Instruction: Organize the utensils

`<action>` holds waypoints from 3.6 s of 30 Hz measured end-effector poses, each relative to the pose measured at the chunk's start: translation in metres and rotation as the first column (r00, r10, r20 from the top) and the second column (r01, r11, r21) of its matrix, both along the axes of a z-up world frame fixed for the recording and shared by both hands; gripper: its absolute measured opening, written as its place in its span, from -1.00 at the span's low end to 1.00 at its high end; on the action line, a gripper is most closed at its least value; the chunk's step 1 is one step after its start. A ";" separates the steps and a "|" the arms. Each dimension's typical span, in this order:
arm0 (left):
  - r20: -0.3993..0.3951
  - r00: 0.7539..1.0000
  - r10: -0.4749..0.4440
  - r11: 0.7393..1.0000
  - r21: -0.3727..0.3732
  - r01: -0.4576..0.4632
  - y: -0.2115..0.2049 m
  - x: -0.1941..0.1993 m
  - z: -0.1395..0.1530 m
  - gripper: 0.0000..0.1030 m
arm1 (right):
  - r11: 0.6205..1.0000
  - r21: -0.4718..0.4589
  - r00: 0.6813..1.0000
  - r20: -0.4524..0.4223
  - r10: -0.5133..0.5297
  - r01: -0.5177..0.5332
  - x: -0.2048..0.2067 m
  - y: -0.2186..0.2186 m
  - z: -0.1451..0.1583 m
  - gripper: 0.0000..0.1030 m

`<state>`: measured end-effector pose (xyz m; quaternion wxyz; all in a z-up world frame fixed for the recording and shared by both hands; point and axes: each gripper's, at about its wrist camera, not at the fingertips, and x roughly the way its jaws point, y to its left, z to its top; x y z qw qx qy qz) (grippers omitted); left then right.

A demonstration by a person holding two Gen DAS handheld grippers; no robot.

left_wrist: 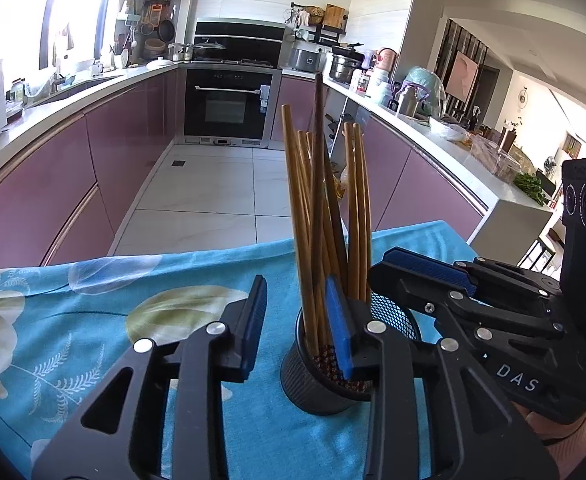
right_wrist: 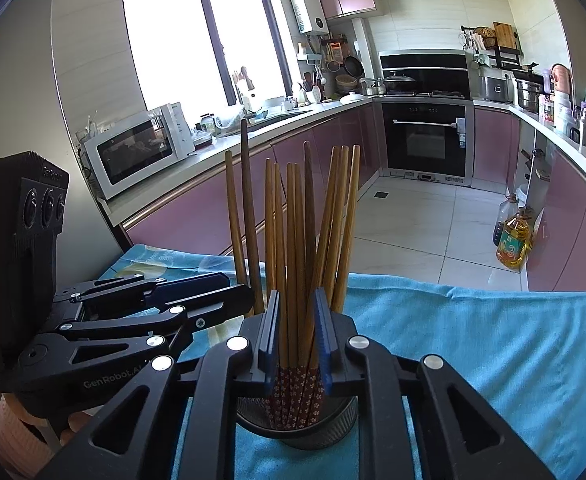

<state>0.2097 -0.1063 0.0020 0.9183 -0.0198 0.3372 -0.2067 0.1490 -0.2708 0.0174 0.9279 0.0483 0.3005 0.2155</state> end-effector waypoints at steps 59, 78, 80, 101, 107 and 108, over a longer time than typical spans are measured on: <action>0.502 0.790 0.351 0.927 -0.069 -0.368 0.115 -0.224 0.018 0.89 | 0.972 -0.023 0.877 0.437 -0.201 0.234 -0.175 0.028 -0.009 0.87; 0.507 0.790 0.345 0.930 -0.069 -0.362 0.112 -0.227 0.018 0.89 | 0.972 -0.009 0.876 0.435 -0.206 0.233 -0.177 0.028 -0.010 0.87; 0.507 0.789 0.346 0.929 -0.069 -0.363 0.112 -0.227 0.019 0.89 | 0.973 -0.007 0.877 0.434 -0.206 0.232 -0.177 0.028 -0.010 0.87; 0.516 0.785 0.343 0.929 -0.062 -0.365 0.110 -0.228 0.018 0.89 | 0.975 0.001 0.884 0.422 -0.204 0.224 -0.173 0.027 -0.008 0.87; 0.518 0.782 0.346 0.927 -0.063 -0.369 0.110 -0.228 0.019 0.89 | 0.974 0.002 0.883 0.422 -0.205 0.225 -0.174 0.027 -0.009 0.87; 0.517 0.783 0.346 0.928 -0.063 -0.368 0.110 -0.228 0.019 0.89 | 0.974 0.003 0.884 0.420 -0.205 0.224 -0.174 0.027 -0.010 0.87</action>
